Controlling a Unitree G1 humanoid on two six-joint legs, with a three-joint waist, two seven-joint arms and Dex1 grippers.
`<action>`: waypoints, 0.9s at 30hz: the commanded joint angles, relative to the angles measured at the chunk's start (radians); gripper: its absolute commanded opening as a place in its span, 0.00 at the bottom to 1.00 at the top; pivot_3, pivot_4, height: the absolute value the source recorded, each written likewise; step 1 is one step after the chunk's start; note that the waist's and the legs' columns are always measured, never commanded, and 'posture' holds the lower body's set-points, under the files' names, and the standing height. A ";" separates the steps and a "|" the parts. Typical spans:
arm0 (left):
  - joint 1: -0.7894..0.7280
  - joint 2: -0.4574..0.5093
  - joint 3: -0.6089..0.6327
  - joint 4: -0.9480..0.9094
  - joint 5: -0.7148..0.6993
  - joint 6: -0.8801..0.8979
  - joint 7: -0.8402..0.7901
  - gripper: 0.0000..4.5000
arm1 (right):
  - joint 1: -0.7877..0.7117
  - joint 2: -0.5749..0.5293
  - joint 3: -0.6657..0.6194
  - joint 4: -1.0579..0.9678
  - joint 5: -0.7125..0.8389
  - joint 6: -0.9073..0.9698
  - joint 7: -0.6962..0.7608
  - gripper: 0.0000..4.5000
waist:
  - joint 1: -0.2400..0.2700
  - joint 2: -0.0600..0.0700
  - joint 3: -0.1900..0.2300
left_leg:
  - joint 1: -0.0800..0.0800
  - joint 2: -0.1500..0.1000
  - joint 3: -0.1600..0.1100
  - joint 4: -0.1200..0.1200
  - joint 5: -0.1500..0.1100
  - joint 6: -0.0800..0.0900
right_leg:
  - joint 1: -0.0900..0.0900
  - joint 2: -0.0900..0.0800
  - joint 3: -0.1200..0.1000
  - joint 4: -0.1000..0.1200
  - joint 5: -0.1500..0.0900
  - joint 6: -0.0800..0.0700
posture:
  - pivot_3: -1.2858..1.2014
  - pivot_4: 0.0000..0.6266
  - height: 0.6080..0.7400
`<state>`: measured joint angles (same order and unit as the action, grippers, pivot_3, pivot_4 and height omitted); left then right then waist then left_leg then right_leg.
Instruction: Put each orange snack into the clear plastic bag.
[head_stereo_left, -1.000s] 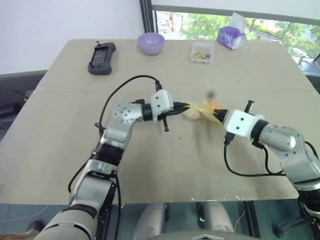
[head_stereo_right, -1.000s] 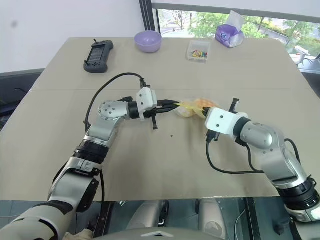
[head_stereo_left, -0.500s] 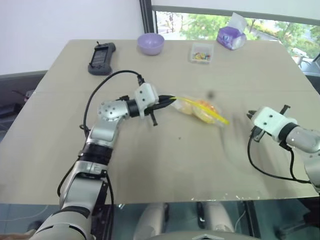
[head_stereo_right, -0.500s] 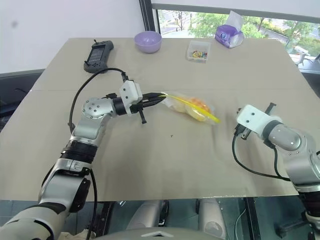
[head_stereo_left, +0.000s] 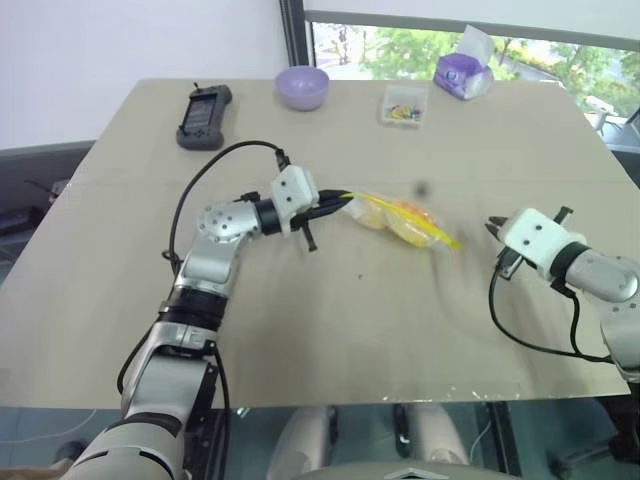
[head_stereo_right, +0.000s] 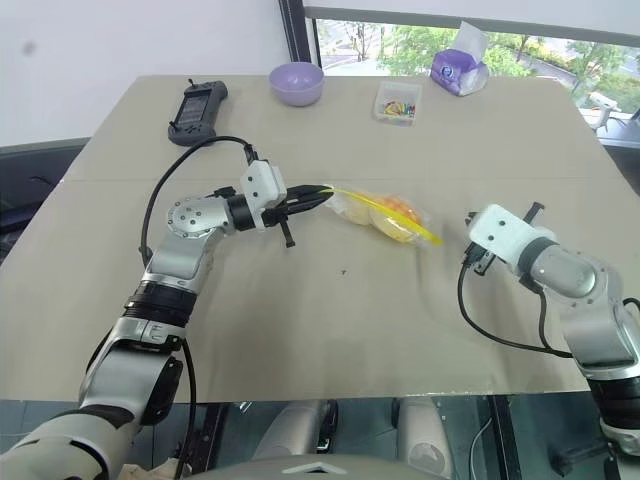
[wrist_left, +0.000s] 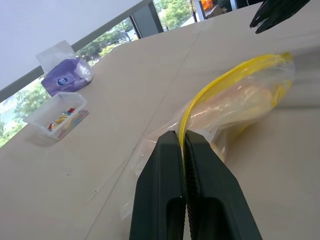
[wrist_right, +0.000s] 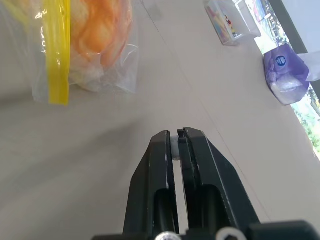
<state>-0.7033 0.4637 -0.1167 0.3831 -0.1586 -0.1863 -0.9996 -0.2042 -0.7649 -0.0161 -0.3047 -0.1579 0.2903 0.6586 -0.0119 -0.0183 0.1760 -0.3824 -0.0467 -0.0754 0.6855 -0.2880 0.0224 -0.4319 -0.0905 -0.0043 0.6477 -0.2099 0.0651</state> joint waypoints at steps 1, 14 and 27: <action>0.001 -0.002 0.019 -0.044 -0.008 -0.006 0.013 0.00 | -0.004 0.006 -0.047 -0.051 0.037 0.029 -0.002 0.27 | 0.000 0.000 0.000 | 0.000 0.000 0.000 0.000 0.000 0.000 | 0.000 0.000 0.000 0.000 0.000 0.000 | 0.52 0.24 1.00; 0.018 -0.003 0.018 -0.072 -0.009 0.004 0.025 0.00 | -0.073 0.128 0.048 -0.195 0.288 0.265 0.060 0.48 | 0.001 0.000 0.000 | 0.000 0.000 -0.001 0.001 0.000 0.000 | 0.001 0.000 0.000 0.000 0.000 0.000 | 0.52 0.24 1.00; 0.061 0.009 0.032 -0.138 -0.017 0.037 0.049 0.00 | -0.121 0.113 0.075 -0.023 0.286 0.201 0.093 0.06 | 0.000 0.000 0.000 | 0.000 0.000 0.000 0.001 0.000 0.000 | 0.000 0.000 0.000 0.000 0.000 0.000 | 0.52 0.24 1.00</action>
<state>-0.6445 0.4645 -0.1160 0.2909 -0.1595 -0.1528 -0.9622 -0.3042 -0.6398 0.0820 -0.2941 0.1226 0.5116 0.7494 -0.0123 -0.0183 0.1760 -0.3822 -0.0467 -0.0759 0.6861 -0.2880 0.0225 -0.4316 -0.0906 -0.0043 0.6477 -0.2096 0.0655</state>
